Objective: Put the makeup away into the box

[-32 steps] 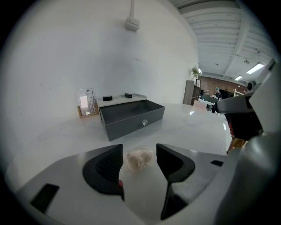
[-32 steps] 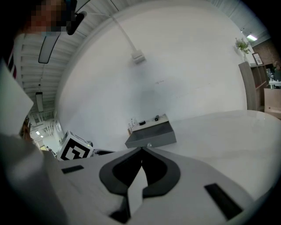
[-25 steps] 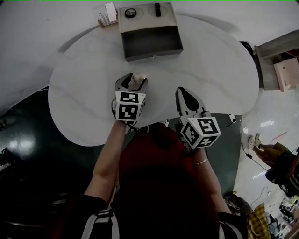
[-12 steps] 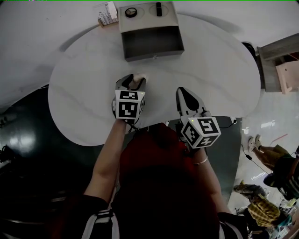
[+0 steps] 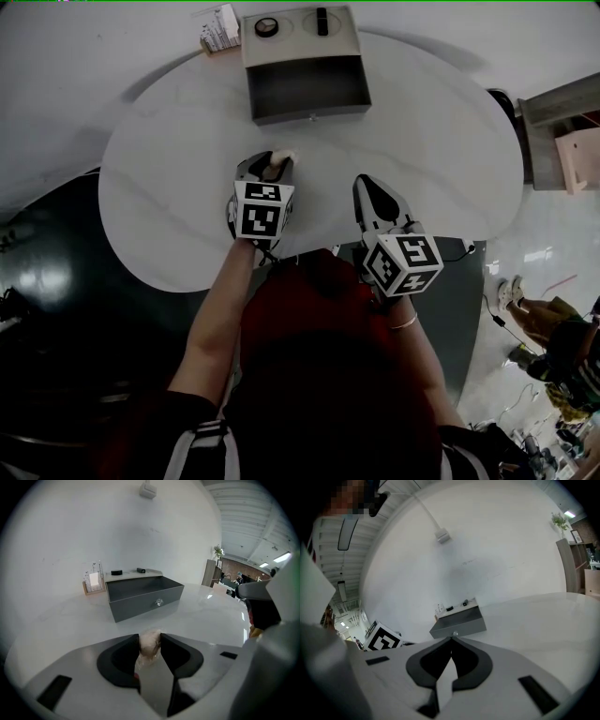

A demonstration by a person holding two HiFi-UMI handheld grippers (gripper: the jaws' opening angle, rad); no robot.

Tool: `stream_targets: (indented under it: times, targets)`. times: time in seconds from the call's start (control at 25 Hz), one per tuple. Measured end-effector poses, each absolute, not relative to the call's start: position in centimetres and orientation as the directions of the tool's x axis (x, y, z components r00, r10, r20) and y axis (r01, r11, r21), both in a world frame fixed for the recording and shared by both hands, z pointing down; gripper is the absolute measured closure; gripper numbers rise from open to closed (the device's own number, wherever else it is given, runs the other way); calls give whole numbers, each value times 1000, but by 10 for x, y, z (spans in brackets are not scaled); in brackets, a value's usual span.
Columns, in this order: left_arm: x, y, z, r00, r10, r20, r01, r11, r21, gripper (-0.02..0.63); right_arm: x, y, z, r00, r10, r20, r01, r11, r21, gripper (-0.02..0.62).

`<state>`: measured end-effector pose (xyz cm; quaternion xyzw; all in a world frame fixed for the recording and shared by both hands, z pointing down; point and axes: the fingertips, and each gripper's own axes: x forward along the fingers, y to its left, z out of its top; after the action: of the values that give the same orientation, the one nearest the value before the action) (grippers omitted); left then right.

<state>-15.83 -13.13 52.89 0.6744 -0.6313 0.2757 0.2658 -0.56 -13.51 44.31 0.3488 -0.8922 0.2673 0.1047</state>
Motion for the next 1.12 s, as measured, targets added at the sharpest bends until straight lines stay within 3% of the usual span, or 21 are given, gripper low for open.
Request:
stream_targets:
  times: [1.12]
  targets:
    - [-141,-168,457,48,-801,597,-999,-54,8,454,-2,-170,409,-757,-577,307,-654,671,-349,580]
